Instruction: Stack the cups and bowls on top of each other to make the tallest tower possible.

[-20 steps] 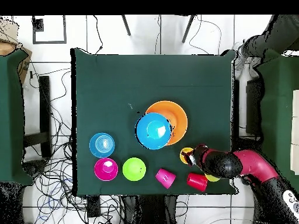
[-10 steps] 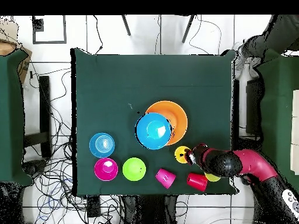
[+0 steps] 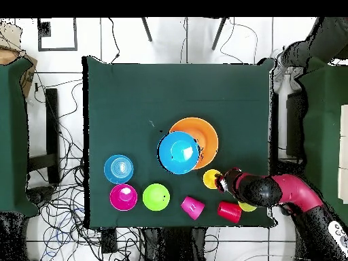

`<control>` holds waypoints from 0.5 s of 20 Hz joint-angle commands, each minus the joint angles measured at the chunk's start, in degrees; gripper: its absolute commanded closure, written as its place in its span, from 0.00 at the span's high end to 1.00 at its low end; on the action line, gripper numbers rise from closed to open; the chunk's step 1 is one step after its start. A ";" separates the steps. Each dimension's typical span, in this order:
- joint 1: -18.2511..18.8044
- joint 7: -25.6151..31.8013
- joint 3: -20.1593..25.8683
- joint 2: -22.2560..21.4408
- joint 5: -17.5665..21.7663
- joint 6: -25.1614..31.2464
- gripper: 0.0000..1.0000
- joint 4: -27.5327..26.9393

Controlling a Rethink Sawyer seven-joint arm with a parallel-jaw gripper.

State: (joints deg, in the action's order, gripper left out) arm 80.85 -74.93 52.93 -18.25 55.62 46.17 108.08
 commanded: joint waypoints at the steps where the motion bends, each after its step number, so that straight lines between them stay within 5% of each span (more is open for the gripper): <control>1: -3.42 16.94 -3.16 -1.45 4.97 0.97 0.00 -2.63; 10: -3.40 14.63 -2.61 -4.92 3.62 1.58 0.00 -0.12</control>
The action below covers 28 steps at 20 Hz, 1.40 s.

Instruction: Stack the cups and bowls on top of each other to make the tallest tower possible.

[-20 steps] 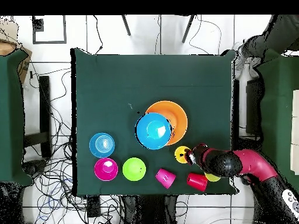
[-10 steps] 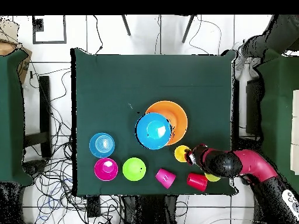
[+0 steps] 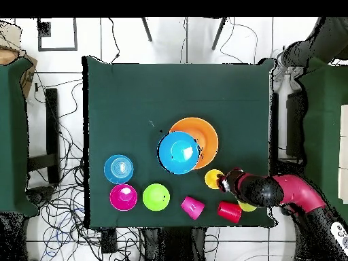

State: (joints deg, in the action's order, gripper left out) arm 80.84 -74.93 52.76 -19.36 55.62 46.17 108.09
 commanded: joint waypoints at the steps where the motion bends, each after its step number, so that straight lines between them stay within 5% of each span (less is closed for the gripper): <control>1: -3.18 14.51 -2.24 -4.12 3.44 1.41 0.00 0.13; 12: -0.23 15.13 0.35 -7.76 0.23 1.19 0.00 3.11; 28: 6.89 13.81 10.57 -16.51 -10.29 2.40 0.00 11.58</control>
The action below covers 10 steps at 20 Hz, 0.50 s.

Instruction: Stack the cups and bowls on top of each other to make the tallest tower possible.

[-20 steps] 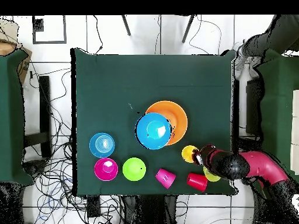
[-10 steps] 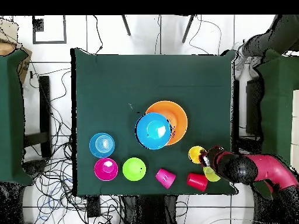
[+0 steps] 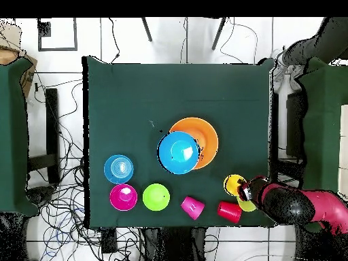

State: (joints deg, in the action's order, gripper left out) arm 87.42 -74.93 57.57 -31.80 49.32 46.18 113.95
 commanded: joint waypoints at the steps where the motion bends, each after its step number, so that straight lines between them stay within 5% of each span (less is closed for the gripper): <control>1: 0.67 14.04 6.22 -4.30 -4.43 2.64 0.00 5.89; 10: 2.69 12.81 9.84 -6.29 -6.19 1.44 0.00 6.73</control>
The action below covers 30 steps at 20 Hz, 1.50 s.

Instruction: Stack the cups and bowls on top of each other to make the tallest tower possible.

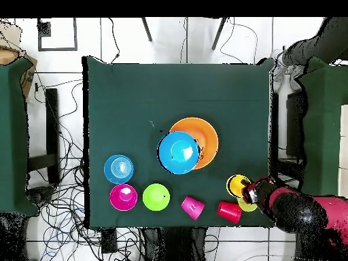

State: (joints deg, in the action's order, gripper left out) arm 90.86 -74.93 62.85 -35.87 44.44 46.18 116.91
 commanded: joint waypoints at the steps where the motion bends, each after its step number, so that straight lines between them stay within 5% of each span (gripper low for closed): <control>1: -0.61 12.12 5.32 -2.56 -2.04 1.32 0.00 3.98; 30: 1.56 3.07 11.31 -7.02 -3.89 -4.74 0.00 7.51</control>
State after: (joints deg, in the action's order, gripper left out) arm 94.18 -74.93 72.42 -41.38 40.70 45.25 120.29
